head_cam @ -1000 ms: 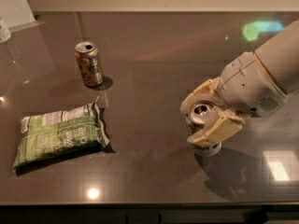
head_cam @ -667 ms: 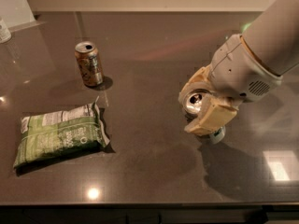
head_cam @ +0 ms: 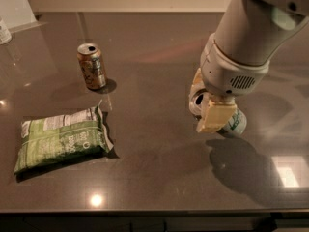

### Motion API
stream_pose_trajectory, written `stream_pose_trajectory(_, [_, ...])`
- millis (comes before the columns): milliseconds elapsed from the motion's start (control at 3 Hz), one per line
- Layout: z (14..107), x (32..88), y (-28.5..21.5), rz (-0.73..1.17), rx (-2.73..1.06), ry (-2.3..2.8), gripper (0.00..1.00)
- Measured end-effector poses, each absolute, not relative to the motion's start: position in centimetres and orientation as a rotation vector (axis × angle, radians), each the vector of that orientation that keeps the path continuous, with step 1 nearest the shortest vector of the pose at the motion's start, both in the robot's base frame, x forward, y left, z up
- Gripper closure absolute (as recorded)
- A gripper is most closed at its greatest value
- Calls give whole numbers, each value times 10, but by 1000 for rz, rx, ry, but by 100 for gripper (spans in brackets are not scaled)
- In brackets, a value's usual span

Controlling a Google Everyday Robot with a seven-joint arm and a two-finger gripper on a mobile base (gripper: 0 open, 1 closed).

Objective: Knock 7up can over

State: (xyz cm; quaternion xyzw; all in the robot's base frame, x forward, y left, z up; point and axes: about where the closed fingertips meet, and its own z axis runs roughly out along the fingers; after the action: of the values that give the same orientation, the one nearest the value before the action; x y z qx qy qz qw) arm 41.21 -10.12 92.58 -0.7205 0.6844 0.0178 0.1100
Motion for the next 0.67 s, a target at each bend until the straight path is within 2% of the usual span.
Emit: stream_pose_trajectory(667, [906,444,-133,-208,-2243,2104,100])
